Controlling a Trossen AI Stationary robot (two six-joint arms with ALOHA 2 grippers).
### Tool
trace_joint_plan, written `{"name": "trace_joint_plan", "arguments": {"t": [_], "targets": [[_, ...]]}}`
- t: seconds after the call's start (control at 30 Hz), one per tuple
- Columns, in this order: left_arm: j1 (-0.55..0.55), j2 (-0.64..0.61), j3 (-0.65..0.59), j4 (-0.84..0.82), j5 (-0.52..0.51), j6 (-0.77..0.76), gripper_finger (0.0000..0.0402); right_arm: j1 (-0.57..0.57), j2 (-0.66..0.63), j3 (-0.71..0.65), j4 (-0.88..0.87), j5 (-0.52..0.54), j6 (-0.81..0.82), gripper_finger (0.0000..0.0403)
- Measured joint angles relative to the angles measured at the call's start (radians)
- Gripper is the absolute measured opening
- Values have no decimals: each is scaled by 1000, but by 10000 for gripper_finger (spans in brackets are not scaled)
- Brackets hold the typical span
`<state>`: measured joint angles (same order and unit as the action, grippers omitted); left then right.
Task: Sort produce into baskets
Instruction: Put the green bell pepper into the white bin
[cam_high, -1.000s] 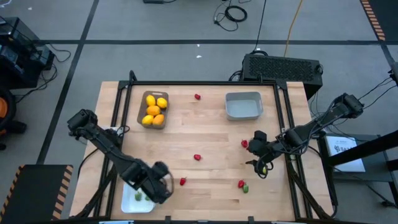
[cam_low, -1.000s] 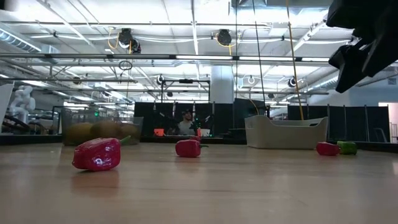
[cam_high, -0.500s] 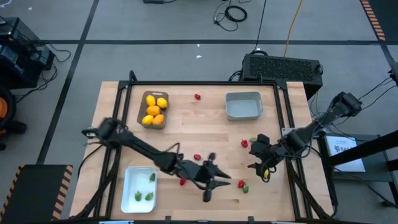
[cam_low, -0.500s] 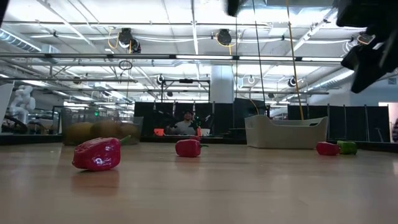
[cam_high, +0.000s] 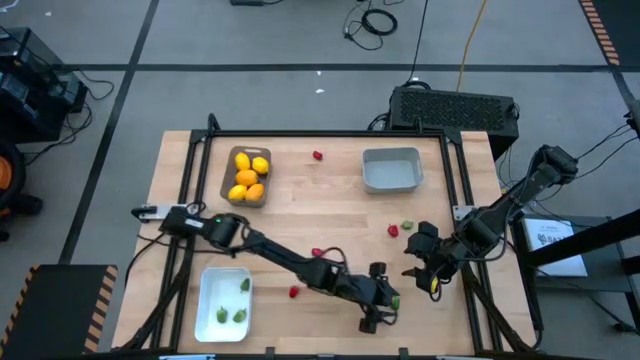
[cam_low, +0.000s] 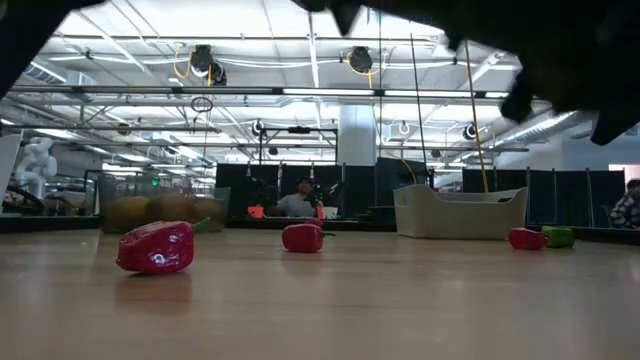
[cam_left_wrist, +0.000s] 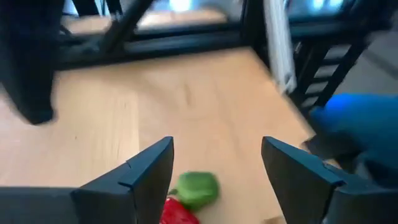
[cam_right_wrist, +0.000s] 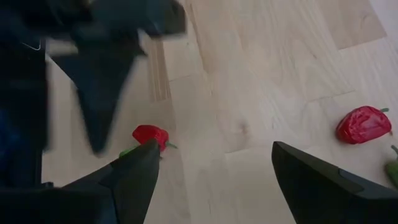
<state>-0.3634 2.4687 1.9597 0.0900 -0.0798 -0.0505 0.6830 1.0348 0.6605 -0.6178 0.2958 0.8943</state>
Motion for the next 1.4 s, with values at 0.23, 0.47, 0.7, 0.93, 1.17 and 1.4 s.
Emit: {"name": "trace_joint_plan", "arguments": {"t": [0.23, 0.47, 0.7, 0.93, 1.17, 1.4], "targets": [[-2, 117, 191, -21, -1, 67, 256, 1, 0, 0, -1, 0, -15, 297], [6, 163, 203, -35, -8, 67, 256, 0, 0, 0, 0, -3, -44, 297], [4, 176, 202, -88, -44, 67, 256, 0, 0, 0, 4, -5, -67, 297], [17, 181, 203, -114, -43, 57, 256, 0, 0, 0, 5, -5, -71, 297], [17, 181, 203, -142, -40, 56, 256, 0, 0, 0, 6, -5, -70, 297], [16, 180, 193, -152, -22, 6, 256, 0, 0, 0, 7, -5, -69, 297]]}}
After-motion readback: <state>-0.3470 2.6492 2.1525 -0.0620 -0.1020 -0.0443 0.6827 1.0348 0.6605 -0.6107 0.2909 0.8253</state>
